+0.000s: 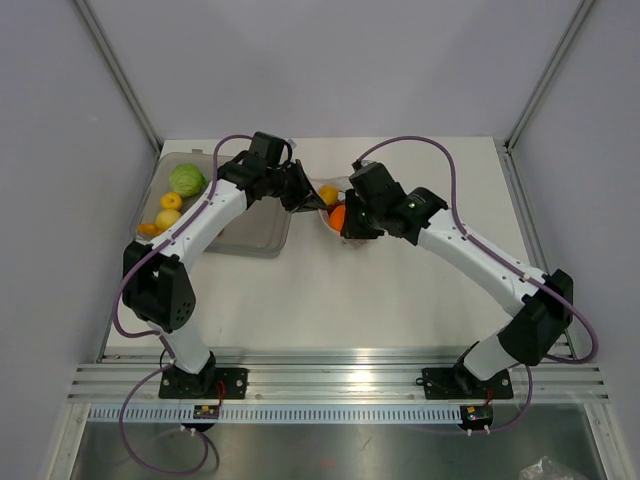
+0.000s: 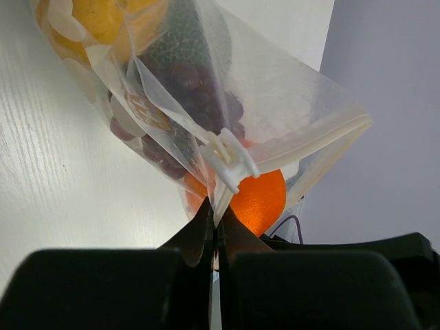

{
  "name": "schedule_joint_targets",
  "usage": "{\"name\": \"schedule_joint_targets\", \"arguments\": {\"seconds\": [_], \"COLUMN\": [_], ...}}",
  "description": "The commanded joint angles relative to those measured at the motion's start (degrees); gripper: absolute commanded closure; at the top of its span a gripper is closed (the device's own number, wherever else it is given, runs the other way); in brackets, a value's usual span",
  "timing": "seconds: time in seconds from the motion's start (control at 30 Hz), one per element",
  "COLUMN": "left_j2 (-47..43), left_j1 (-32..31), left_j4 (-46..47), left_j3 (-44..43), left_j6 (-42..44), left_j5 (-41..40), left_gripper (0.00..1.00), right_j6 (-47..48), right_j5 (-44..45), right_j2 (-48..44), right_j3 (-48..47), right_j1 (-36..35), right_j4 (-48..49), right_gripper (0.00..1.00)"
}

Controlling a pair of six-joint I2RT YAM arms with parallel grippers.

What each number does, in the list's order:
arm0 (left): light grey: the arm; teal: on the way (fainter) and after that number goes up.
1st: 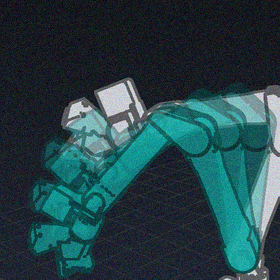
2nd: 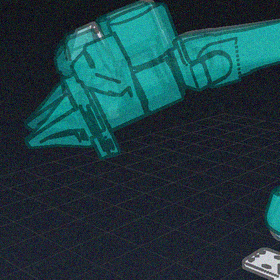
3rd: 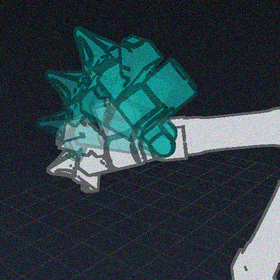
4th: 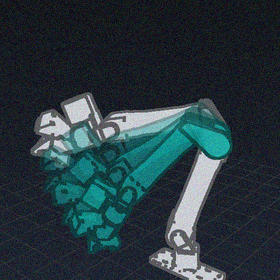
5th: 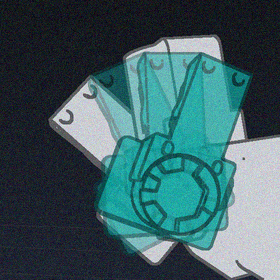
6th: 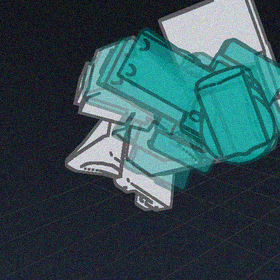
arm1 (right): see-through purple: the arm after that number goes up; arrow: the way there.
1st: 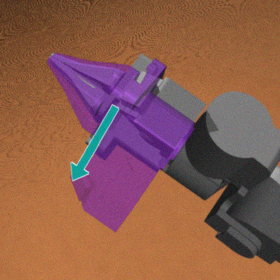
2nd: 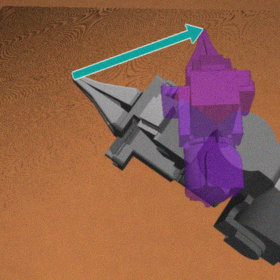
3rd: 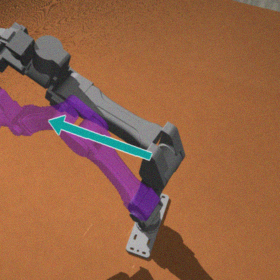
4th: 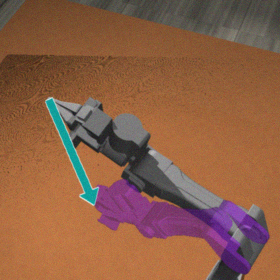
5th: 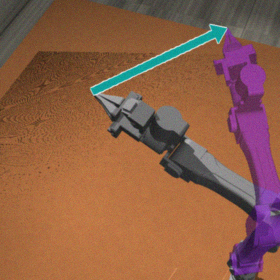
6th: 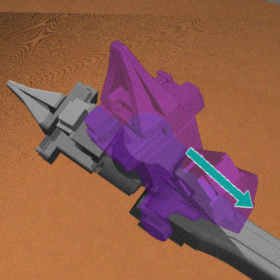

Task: Place the food in the zip-top bag and seal the zipper
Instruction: Adjust the fake fruit in the zipper food storage bag.

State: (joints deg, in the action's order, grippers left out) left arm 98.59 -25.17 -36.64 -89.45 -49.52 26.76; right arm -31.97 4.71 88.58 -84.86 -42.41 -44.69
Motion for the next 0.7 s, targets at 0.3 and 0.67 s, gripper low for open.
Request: {"name": "schedule_joint_targets", "arguments": {"seconds": [0.3, 0.67], "left_j2": [-3.8, -3.8], "left_j1": [0.3, 0.1], "left_j4": [3.0, 3.7], "left_j3": [0.2, 0.6], "left_j6": [-0.1, -0.9], "left_j5": [2.1, 2.4], "left_gripper": [1.00, 1.00], "right_j6": [1.5, 1.6], "right_j5": [6.0, 1.7], "right_j2": [-0.3, 1.9], "right_j3": [-1.3, -1.2], "right_j1": [-0.3, -0.3], "right_j4": [-1.8, 0.6], "right_gripper": [0.69, 0.68]}}
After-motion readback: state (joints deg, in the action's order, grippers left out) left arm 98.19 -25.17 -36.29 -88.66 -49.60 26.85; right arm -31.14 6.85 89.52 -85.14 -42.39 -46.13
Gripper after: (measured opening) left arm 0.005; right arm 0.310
